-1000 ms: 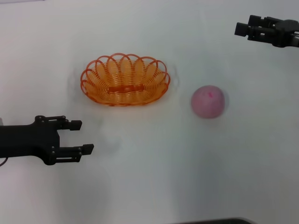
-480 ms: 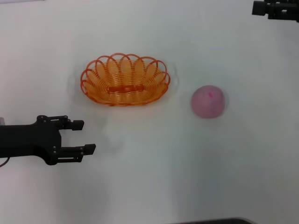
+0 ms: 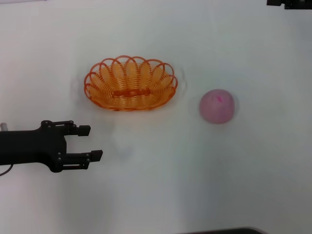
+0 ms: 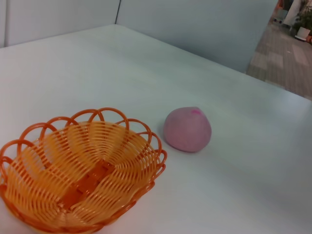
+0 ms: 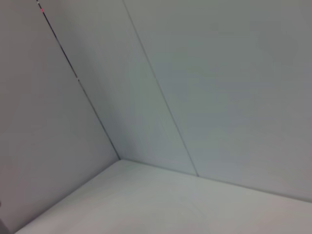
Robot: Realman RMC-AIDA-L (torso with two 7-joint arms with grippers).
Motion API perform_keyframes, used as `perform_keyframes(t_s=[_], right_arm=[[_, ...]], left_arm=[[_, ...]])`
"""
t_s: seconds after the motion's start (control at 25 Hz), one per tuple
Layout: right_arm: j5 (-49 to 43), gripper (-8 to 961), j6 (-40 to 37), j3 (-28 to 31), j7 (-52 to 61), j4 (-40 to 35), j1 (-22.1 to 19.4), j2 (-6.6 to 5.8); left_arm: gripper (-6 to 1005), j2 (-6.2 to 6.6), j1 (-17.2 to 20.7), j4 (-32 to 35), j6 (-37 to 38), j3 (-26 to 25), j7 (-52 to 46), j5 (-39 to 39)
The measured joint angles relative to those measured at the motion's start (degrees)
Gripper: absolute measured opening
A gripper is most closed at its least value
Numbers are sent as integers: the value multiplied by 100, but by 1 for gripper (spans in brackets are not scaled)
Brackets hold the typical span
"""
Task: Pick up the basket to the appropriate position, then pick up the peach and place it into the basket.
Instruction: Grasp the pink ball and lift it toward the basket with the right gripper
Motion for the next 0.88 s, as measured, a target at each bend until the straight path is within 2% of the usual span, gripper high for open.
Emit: perform_keyframes(t_s=[0.2, 0.4, 0.56, 0.64, 0.88], right_arm=[[-375, 941, -11, -353, 270, -166, 120, -32], [-1096, 941, -162, -646, 551, -433, 382, -10], [-1951, 941, -351, -993, 752, -667, 687, 47], [-2647, 941, -459, -1157, 817, -742, 946, 115], [-3338, 942, -515, -1614, 927, -746, 1190, 213]], left_arm=[[754, 10, -20, -67, 1, 0, 0, 0], [755, 11, -30, -75, -11, -1, 0, 0], [755, 11, -43, -76, -16, 13, 0, 0], [755, 11, -53, -76, -11, 43, 0, 1], [754, 11, -70, -141, -5, 37, 0, 5]])
